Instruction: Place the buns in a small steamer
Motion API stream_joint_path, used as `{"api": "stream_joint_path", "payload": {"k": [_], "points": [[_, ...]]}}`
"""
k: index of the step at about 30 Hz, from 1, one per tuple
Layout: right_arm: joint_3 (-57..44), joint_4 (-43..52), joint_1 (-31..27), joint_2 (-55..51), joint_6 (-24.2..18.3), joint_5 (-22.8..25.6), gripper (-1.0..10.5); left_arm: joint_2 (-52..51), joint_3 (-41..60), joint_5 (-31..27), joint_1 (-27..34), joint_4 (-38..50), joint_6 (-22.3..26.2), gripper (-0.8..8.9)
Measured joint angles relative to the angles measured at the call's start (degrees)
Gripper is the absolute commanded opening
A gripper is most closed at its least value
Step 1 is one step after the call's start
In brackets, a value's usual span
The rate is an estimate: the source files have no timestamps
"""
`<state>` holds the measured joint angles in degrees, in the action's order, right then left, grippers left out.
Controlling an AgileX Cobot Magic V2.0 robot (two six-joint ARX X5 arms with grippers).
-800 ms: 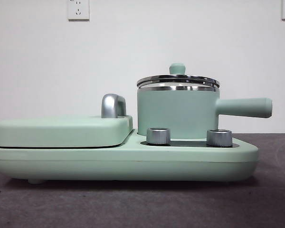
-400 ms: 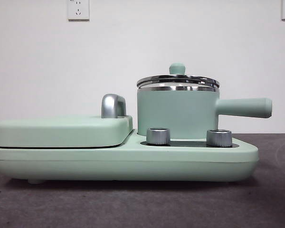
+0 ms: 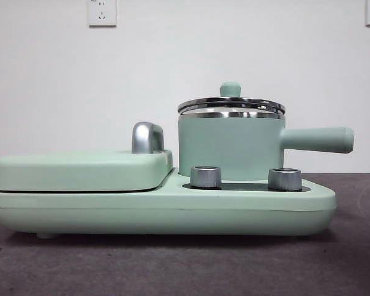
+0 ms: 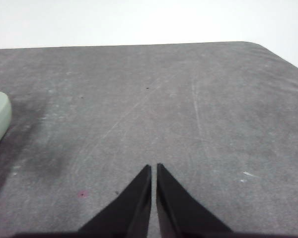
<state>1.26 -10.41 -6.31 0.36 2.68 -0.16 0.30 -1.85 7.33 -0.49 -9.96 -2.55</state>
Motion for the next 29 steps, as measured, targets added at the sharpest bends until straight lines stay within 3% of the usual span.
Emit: {"api": "stream_joint_path", "payload": {"k": [29], "points": [[-0.26,0.87,1.75,0.00,-1.40,0.15,0.2,0.00,0.00,0.00,0.00,0.00,0.00,0.07]]}}
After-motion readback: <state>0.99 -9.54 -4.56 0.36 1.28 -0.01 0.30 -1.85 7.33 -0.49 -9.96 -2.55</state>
